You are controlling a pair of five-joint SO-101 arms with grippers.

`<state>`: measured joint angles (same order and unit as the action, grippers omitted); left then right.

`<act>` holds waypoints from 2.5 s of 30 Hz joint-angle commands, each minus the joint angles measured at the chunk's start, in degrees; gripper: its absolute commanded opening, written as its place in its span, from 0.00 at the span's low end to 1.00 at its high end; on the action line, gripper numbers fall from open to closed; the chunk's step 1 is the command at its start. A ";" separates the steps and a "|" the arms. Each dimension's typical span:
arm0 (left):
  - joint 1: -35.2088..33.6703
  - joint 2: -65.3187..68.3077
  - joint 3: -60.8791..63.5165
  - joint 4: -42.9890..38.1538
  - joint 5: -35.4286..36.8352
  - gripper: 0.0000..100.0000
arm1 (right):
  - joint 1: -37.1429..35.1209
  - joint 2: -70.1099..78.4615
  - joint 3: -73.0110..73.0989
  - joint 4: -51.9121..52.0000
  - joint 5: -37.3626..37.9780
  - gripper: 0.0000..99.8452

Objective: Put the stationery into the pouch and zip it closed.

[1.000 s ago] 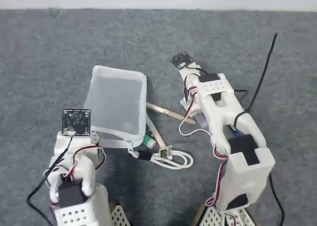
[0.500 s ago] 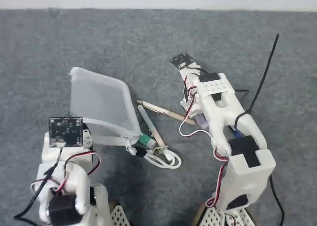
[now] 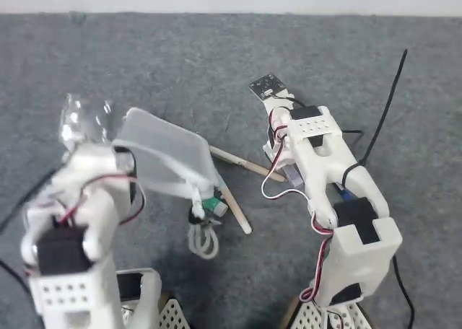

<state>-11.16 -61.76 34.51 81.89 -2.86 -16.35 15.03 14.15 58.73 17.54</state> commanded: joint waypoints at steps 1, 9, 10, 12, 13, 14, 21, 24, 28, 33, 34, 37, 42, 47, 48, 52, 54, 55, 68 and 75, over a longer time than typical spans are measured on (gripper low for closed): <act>0.26 9.58 -12.53 2.02 4.84 0.01 | 0.92 -5.23 -0.44 -0.92 -1.85 0.01; 0.18 23.74 -19.65 2.29 13.71 0.01 | 1.80 -5.23 -1.05 -0.92 -4.13 0.01; 0.18 25.05 -19.74 2.11 14.86 0.01 | 1.71 -5.23 -1.05 -0.92 -4.13 0.01; 0.18 26.81 -19.56 1.41 17.05 0.01 | 1.71 -5.23 -1.05 -0.92 -4.13 0.01; 0.18 27.60 -19.56 1.41 17.93 0.01 | 1.71 -5.23 -1.05 -0.92 -4.13 0.01; 0.18 28.04 -19.56 1.41 18.55 0.01 | 1.63 -5.14 -1.05 -0.92 -4.13 0.01; 0.26 28.66 -17.89 0.70 19.78 0.01 | 1.45 -5.14 -1.14 -0.92 -4.22 0.02; 0.26 28.66 -17.54 0.70 19.78 0.01 | 1.45 -5.14 -1.14 -0.48 -4.22 0.07; 0.18 28.66 -17.45 0.97 19.87 0.01 | 1.45 -4.79 -1.14 -0.40 -3.87 0.09; 0.18 28.66 -16.31 0.79 19.87 0.01 | 1.63 -4.62 -1.05 -0.31 -3.60 0.10; 0.26 28.66 -15.96 0.70 19.87 0.01 | 1.63 -4.62 -1.05 -0.31 -3.34 0.10; 0.09 28.66 -15.60 0.62 19.87 0.01 | 1.54 -4.53 -1.05 0.84 -1.32 0.10; 0.09 28.66 -15.60 0.62 19.87 0.01 | 1.54 -4.09 -1.14 0.92 -1.32 0.10; 0.00 28.66 -15.60 0.62 19.87 0.01 | 0.92 0.22 -4.31 1.27 -1.32 0.09; 0.00 28.66 -15.60 0.62 19.87 0.01 | 0.92 0.75 -4.92 1.27 -1.32 0.09; -0.09 28.66 -15.60 0.62 19.87 0.01 | 0.84 1.89 -5.27 1.27 -1.32 0.09; -0.09 28.66 -15.60 0.62 19.87 0.01 | 0.57 1.98 -5.01 1.27 -1.32 0.09; -0.09 28.66 -15.60 0.62 19.87 0.01 | 0.48 1.98 -4.92 1.27 -1.32 0.09; -0.09 28.66 -15.52 0.70 19.87 0.01 | 0.66 -8.13 -4.92 8.92 -3.60 0.01; -0.09 28.66 -15.52 0.70 19.87 0.01 | 0.04 -17.27 -4.84 13.67 -14.86 0.01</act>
<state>-11.34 -33.45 19.30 84.09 16.04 -15.21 5.98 12.13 69.89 7.78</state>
